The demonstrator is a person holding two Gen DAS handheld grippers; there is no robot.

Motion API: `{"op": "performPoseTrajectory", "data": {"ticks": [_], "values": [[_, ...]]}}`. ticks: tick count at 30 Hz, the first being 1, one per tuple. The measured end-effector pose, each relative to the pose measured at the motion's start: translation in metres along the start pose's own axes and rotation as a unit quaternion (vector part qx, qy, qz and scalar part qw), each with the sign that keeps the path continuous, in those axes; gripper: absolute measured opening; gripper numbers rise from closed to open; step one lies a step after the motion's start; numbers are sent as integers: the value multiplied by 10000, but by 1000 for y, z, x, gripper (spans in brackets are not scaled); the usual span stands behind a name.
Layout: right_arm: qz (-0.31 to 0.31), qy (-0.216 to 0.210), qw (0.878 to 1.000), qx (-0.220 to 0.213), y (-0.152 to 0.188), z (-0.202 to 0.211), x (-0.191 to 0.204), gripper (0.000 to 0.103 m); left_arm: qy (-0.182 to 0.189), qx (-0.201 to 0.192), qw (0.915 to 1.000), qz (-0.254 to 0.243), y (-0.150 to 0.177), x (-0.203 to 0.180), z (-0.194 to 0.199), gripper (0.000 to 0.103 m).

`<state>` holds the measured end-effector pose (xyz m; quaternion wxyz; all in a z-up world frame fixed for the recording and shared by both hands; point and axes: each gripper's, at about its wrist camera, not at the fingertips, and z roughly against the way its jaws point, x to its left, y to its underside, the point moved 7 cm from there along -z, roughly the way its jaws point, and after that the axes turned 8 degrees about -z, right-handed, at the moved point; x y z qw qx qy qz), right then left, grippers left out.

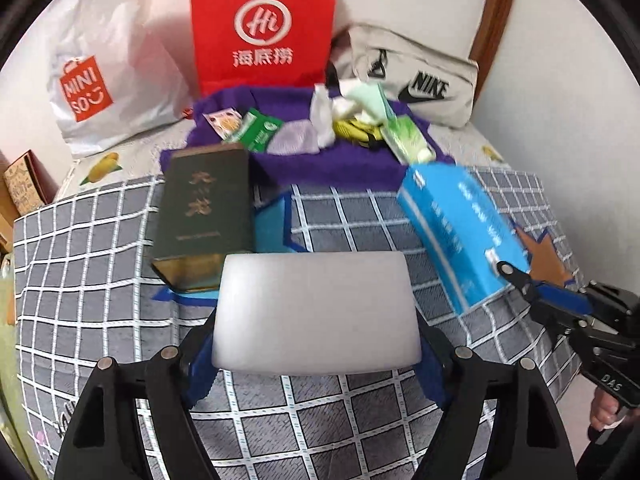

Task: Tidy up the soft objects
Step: 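Carry the sponge block and black strap over the purple towel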

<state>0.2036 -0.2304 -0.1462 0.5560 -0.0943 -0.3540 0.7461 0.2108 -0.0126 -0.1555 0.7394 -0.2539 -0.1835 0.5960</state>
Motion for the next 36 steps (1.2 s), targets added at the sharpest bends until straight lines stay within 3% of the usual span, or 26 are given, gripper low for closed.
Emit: {"op": "performPoseTrajectory", "data": {"ticks": [21, 36], "values": [[-71, 13, 9993, -373, -104, -19, 5, 21, -263, -633, 9976, 22, -79, 33, 10, 79], [-85, 64, 9987, -490, -196, -78, -21, 21, -421, -620, 9970, 178, -157, 82, -39, 79]]}}
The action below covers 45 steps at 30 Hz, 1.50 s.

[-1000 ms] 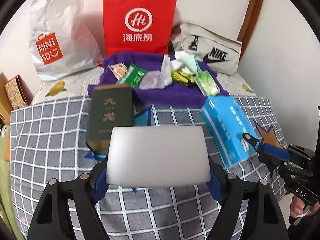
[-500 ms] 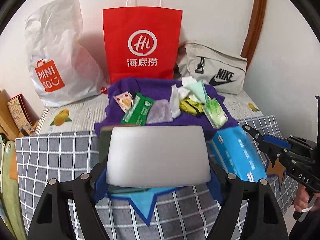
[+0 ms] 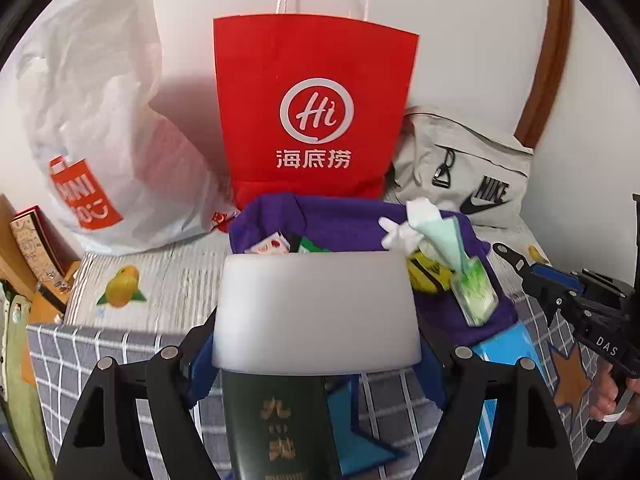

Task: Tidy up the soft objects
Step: 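Carry the sponge block and black strap over the purple towel, then lower the sponge and strap onto the purple towel and open both tools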

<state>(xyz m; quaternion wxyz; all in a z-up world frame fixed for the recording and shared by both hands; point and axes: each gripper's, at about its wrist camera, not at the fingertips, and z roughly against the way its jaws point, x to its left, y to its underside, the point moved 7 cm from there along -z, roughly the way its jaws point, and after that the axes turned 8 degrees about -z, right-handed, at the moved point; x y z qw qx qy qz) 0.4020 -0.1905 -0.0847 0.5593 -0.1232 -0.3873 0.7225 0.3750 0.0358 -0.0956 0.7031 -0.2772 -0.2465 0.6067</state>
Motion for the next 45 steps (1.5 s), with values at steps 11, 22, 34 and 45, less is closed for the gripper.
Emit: {"op": "performPoseTrajectory", "data": {"ticks": [11, 22, 34, 45], "values": [[28, -108, 9987, 491, -17, -78, -7, 21, -57, 687, 9975, 155, -23, 13, -84, 79], [59, 27, 9958, 912, -6, -117, -19, 21, 148, 1214, 9924, 152, -10, 9, -133, 80], [158, -90, 9972, 719, -9, -99, -14, 63, -57, 1154, 9930, 257, -17, 12, -124, 93], [-144, 15, 9984, 538, -1, -49, -4, 63, -364, 985, 9943, 175, 0, 14, -62, 93]]}}
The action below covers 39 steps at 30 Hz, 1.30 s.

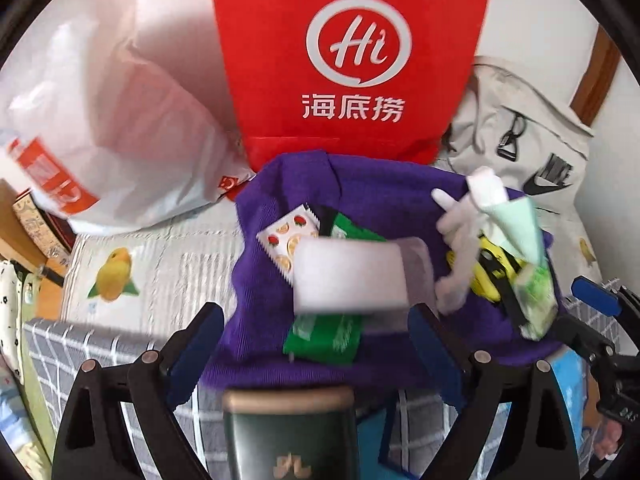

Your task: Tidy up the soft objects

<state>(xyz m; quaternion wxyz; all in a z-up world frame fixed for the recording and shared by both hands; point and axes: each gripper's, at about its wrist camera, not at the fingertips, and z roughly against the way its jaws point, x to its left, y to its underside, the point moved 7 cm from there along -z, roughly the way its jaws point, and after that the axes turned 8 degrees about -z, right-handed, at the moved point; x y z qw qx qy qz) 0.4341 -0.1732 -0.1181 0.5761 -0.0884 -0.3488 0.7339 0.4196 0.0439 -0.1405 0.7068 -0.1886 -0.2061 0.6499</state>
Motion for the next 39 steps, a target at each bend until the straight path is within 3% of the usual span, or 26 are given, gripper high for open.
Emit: {"op": "performPoseTrajectory", "data": {"ticks": [4, 10, 14, 17, 27, 30, 39], "values": [[-167, 19, 9997, -185, 14, 33, 7, 64, -132, -252, 9996, -34, 24, -4, 36, 93], [-347, 84, 9973, -643, 39, 84, 15, 83, 334, -529, 9980, 7, 68, -24, 85, 93], [-560, 139, 9940, -927, 57, 116, 18, 88, 314, -642, 9974, 9, 95, -37, 112, 93], [-629, 177, 9927, -1014, 74, 133, 22, 98, 261, -802, 9964, -20, 118, -45, 137, 95], [-630, 524, 9888, -1249, 134, 181, 24, 99, -260, -1217, 9922, -106, 175, -70, 195, 97], [-592, 506, 9880, -1332, 153, 192, 24, 99, -633, -1344, 9888, -142, 188, -75, 207, 97], [-519, 497, 9860, -1503, 182, 218, 22, 99, -424, -1433, 9888, -41, 211, -94, 224, 97]]}}
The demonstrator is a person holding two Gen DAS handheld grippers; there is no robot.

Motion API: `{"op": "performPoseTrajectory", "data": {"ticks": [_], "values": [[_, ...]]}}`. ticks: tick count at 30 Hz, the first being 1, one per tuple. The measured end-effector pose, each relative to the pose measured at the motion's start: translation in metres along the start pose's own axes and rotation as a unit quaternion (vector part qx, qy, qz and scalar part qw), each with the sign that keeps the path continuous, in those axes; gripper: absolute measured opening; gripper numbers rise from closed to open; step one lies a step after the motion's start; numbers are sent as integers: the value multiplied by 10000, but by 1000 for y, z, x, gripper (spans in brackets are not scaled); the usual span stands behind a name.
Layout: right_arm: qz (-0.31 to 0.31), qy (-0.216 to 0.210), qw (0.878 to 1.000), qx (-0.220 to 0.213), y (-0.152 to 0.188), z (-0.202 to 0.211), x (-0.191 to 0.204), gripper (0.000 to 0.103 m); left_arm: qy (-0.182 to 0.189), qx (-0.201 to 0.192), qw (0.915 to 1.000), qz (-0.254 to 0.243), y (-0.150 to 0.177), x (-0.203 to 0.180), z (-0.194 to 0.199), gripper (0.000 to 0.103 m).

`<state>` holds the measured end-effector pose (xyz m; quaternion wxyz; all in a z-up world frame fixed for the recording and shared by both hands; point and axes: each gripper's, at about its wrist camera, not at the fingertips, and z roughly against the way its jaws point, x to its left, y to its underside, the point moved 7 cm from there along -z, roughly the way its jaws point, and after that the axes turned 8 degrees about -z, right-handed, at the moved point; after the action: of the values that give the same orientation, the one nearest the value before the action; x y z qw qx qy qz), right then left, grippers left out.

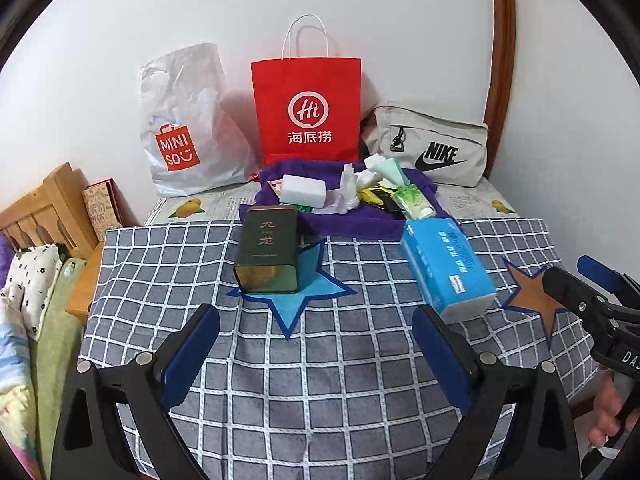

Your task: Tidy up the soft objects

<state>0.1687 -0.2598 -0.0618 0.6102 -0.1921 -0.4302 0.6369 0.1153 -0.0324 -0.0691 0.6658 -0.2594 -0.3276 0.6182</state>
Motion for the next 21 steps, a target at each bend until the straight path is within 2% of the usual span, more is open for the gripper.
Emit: {"op": "performPoseTrajectory", "data": {"ticks": [13, 21], "values": [[168, 69, 9997, -141, 5, 18, 6, 99, 166, -98, 9998, 51, 3, -7, 17, 97], [200, 83, 9997, -139, 6, 19, 8, 99, 145, -125, 9998, 42, 2, -8, 22, 97]]}}
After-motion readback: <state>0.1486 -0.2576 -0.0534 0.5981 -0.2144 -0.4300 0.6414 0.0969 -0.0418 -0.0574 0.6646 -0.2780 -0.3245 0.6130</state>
